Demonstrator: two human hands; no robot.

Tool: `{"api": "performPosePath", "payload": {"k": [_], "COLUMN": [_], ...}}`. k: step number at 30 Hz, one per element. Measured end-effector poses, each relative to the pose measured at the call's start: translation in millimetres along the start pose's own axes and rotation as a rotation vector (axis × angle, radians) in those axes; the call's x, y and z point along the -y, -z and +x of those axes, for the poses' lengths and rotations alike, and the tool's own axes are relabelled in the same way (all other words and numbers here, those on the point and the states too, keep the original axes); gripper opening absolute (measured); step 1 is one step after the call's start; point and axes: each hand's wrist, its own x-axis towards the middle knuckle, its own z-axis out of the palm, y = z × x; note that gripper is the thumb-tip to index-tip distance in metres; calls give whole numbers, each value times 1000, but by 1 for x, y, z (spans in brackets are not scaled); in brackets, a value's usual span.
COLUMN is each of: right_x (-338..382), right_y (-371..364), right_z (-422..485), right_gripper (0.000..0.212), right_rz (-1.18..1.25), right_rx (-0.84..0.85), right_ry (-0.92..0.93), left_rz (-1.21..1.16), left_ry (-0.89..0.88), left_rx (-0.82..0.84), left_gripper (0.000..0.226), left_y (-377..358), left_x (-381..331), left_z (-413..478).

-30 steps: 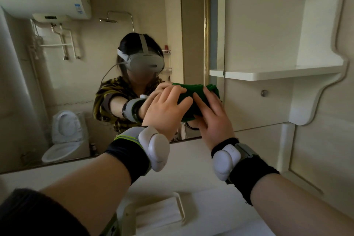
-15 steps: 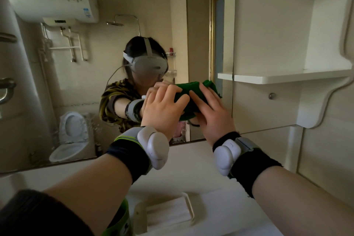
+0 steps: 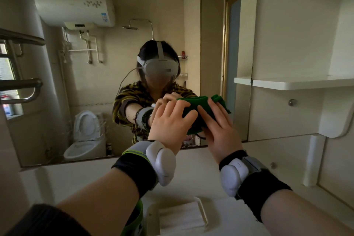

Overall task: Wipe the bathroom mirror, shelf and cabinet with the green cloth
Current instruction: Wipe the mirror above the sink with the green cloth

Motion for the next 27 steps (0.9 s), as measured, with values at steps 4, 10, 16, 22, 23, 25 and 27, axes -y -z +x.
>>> {"api": "performPosePath", "payload": {"k": [4, 10, 16, 22, 23, 25, 27], "right_x": [1, 8, 20, 23, 24, 25, 28], "right_y": [5, 10, 7, 4, 3, 1, -3], "right_z": [6, 24, 34, 32, 32, 29, 25], "right_gripper": [65, 64, 69, 67, 67, 67, 66], "right_rz": [-6, -51, -46, -29, -25, -18, -12], "right_rx": [36, 54, 46, 35, 29, 11, -7], "right_ry": [7, 50, 28, 5, 1, -7, -8], "left_rz": [7, 40, 85, 56, 54, 55, 57], "left_ry": [-28, -16, -6, 19, 21, 17, 9], "left_rx": [0, -46, -66, -73, -74, -75, -83], "left_gripper": [37, 31, 30, 33, 33, 34, 35], "left_y": [2, 9, 14, 13, 12, 11, 9], "left_x": [3, 16, 27, 25, 25, 26, 28], "left_z": [3, 8, 10, 9, 8, 6, 1]}}
